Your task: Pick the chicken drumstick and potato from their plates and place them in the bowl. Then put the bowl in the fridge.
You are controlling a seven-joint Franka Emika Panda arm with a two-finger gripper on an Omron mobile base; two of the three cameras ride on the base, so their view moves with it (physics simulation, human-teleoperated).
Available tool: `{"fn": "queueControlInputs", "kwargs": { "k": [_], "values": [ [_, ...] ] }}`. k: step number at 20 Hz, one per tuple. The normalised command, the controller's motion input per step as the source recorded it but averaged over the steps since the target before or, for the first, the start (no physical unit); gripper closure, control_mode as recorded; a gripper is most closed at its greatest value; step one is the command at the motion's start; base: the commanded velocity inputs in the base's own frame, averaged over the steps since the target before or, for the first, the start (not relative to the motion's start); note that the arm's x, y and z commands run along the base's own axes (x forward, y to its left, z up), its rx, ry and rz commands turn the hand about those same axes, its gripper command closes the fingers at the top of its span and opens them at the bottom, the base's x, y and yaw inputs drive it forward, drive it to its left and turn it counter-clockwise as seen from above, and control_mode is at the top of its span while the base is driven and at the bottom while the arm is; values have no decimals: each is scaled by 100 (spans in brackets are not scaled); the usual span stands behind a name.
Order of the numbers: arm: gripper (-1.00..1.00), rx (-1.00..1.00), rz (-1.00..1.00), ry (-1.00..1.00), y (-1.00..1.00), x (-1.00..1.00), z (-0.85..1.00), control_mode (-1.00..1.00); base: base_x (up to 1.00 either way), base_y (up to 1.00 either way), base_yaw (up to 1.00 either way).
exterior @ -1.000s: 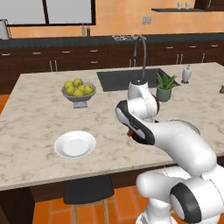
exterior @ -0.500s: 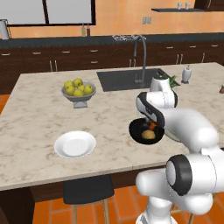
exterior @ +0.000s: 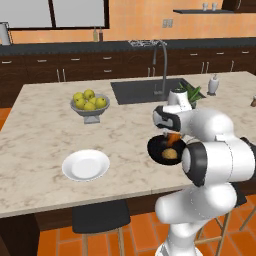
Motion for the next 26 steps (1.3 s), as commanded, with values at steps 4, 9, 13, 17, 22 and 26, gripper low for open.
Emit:
{"fn": "queueControlInputs", "kwargs": {
  "k": [4, 9, 13, 17, 22, 26],
  "values": [
    [100, 0, -10, 0, 3, 0, -35, -100, 0, 0, 0],
    [100, 0, -9, 0, 2, 1, -34, -100, 0, 0, 0],
    [-100, 0, -7, -1, 7, 0, -24, -100, 0, 0, 0],
    [-100, 0, -6, -1, 4, 0, -10, -100, 0, 0, 0],
    [-100, 0, -4, -2, 0, 0, -3, -100, 0, 0, 0],
    [-100, 0, 0, -3, 0, 0, 0, -100, 0, 0, 0]
  ]
}}
